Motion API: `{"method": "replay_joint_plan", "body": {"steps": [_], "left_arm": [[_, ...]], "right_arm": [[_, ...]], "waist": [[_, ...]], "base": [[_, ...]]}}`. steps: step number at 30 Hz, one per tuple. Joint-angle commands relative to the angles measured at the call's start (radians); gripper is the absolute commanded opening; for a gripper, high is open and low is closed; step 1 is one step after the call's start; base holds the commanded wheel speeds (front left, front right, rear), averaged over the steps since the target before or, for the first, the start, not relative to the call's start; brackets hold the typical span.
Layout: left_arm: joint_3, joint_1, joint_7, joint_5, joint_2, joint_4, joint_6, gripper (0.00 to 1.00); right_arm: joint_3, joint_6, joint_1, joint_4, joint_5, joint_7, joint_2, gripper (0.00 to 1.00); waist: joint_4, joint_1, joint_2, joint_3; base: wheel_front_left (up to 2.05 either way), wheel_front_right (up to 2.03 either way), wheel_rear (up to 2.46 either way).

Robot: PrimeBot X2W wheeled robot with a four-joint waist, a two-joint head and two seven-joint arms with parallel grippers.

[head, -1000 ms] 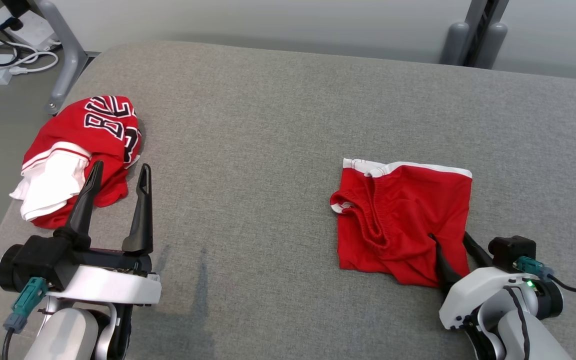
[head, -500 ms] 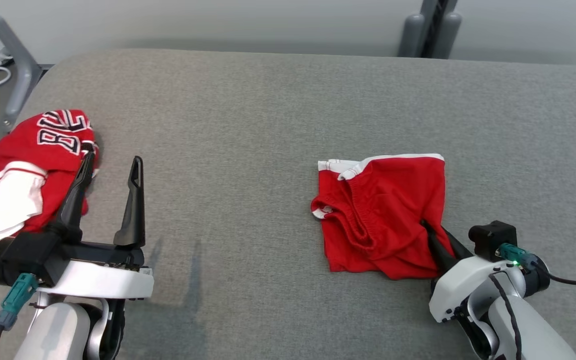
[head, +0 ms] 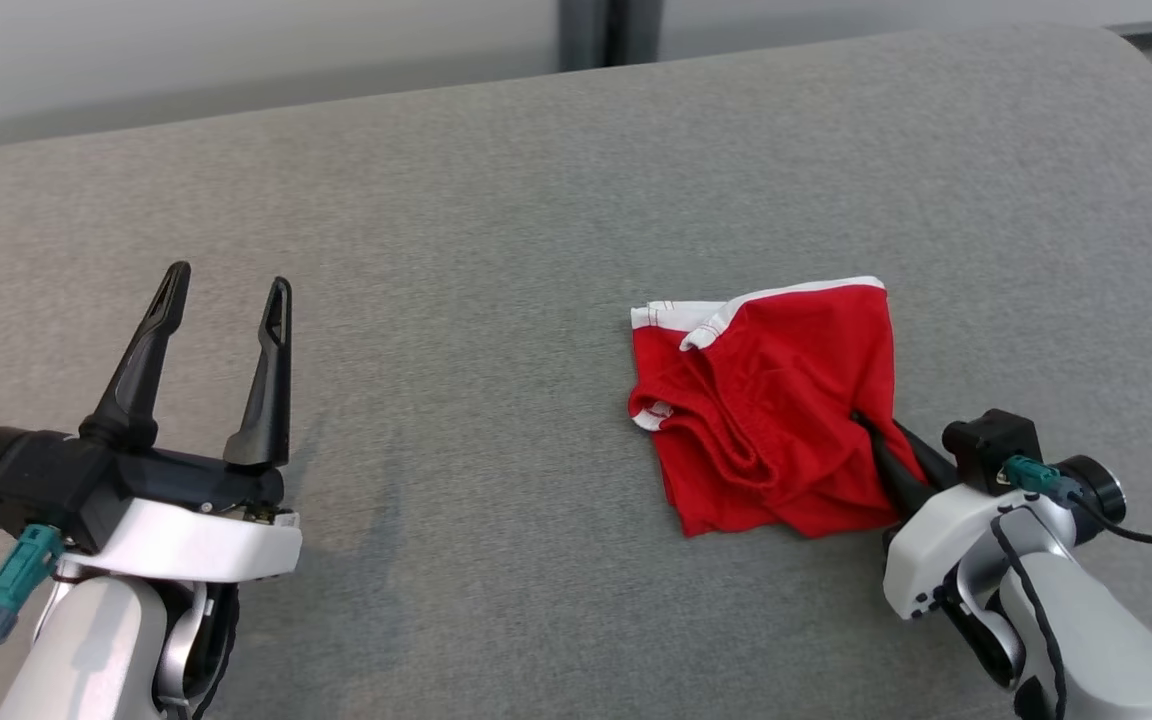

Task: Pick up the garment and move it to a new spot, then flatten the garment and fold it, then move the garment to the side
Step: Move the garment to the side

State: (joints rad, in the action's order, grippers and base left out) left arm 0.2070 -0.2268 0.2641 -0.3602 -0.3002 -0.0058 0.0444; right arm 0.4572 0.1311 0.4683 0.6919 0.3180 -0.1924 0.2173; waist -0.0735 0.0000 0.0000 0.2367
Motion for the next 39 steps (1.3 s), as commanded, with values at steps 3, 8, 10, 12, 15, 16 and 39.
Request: {"method": "replay_joint_plan", "body": {"steps": [3, 8, 10, 12, 15, 16, 39], "left_arm": [[0.000, -0.037, -0.009, 0.013, -0.022, -0.020, -0.004, 1.00], [0.010, -0.078, -0.033, 0.025, -0.037, -0.045, -0.012, 1.00], [0.016, -0.100, -0.041, 0.027, -0.039, -0.055, -0.015, 1.00], [0.025, -0.120, -0.047, 0.031, -0.038, -0.066, -0.019, 1.00], [0.043, -0.154, -0.058, 0.042, -0.039, -0.082, -0.028, 1.00], [0.048, -0.164, -0.063, 0.044, -0.041, -0.089, -0.033, 1.00], [0.105, -0.308, -0.123, 0.071, -0.075, -0.149, -0.076, 1.00]], "right_arm": [[0.025, -0.001, 0.053, 0.011, 0.006, -0.026, 0.026, 0.00], [0.062, -0.001, 0.131, 0.033, -0.003, -0.049, 0.054, 0.00], [0.079, -0.001, 0.168, 0.039, -0.013, -0.059, 0.079, 0.00], [0.091, -0.001, 0.207, 0.043, -0.035, -0.065, 0.113, 0.00], [0.089, -0.001, 0.251, 0.047, -0.059, -0.069, 0.177, 0.00], [0.082, -0.001, 0.263, 0.050, -0.059, -0.071, 0.198, 0.00], [-0.098, -0.001, 0.468, 0.267, -0.148, -0.074, 0.355, 1.00]], "waist": [[-0.114, 0.0000, 0.0000, 0.065], [-0.164, 0.0000, 0.0000, 0.116], [-0.175, 0.0000, 0.0000, 0.135], [-0.181, 0.0000, 0.0000, 0.157], [-0.183, 0.0000, 0.0000, 0.190], [-0.184, 0.0000, 0.0000, 0.201], [-0.143, 0.0000, 0.0000, 0.368]], "base": [[0.00, 0.00, 0.00], [0.00, 0.00, 0.00], [0.00, 0.00, 0.00], [0.00, 0.00, 0.00], [0.00, 0.00, 0.00], [0.00, 0.00, 0.00], [0.00, 0.00, 0.00]]}}
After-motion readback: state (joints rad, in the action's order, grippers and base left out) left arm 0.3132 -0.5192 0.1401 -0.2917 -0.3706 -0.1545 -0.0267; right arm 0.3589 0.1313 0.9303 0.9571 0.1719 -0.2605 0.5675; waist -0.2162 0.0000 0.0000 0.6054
